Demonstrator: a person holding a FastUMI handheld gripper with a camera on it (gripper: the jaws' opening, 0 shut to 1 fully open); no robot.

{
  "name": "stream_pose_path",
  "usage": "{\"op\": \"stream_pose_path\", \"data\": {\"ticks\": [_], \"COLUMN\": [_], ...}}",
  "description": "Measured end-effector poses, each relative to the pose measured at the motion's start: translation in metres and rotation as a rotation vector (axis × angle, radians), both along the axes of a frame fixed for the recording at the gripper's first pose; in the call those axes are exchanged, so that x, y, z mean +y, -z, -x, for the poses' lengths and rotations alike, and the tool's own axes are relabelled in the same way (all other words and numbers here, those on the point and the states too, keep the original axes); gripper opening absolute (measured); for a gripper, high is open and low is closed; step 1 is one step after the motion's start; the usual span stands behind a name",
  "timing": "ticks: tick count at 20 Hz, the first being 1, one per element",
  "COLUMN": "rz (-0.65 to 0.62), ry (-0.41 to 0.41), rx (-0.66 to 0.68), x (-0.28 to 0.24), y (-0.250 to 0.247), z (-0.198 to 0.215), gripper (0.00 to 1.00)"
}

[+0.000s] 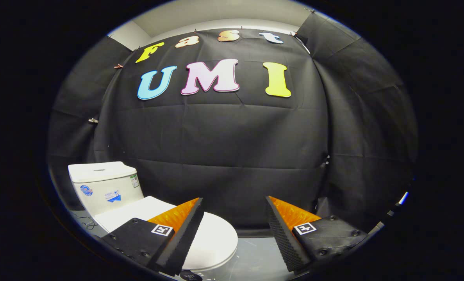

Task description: Open the toilet lid.

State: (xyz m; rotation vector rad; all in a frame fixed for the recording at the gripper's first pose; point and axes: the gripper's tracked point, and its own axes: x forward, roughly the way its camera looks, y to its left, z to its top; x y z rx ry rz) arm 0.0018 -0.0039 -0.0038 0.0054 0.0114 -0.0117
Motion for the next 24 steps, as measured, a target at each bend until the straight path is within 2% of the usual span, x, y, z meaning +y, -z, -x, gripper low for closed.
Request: {"op": "stream_pose_path", "data": {"ticks": [24], "rz": [0.003], "ry": [-0.015], "rx": [0.013], "x": [0.000], "y": [-0.008], "z": [0.001], "gripper": [0.96]}}
